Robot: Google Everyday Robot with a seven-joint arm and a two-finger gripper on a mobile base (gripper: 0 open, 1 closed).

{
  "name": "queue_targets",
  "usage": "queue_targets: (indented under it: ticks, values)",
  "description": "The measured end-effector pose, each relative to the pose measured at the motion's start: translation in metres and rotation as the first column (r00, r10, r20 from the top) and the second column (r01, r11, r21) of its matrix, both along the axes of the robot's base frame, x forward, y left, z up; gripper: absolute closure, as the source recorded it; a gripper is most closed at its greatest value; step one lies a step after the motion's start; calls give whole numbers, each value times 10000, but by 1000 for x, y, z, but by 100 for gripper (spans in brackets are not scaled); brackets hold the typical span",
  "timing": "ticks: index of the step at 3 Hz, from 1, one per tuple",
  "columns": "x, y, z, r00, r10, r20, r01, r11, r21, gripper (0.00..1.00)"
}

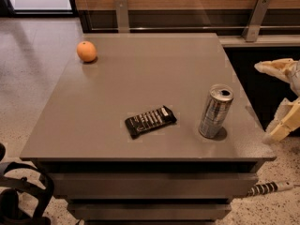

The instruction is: Move redbull can near orange

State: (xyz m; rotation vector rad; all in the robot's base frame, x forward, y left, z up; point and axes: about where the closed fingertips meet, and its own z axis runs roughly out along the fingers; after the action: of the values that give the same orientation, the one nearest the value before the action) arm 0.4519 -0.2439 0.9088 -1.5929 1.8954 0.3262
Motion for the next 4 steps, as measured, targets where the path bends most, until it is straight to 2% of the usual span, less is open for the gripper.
queue_targets:
  ticks: [1, 2, 3, 4]
  values:
    - [-2, 19, -7, 9950, 849, 534, -968, 9527, 2882, 0]
    - [0, 27, 5, 9858, 1200, 1172, -1623, 8585, 4864, 0]
    - [10, 42, 17, 9755, 1629, 1477, -2196, 7603, 6113, 0]
    - [14, 55, 21, 9713, 1897, 1437, -2372, 7229, 6490, 0]
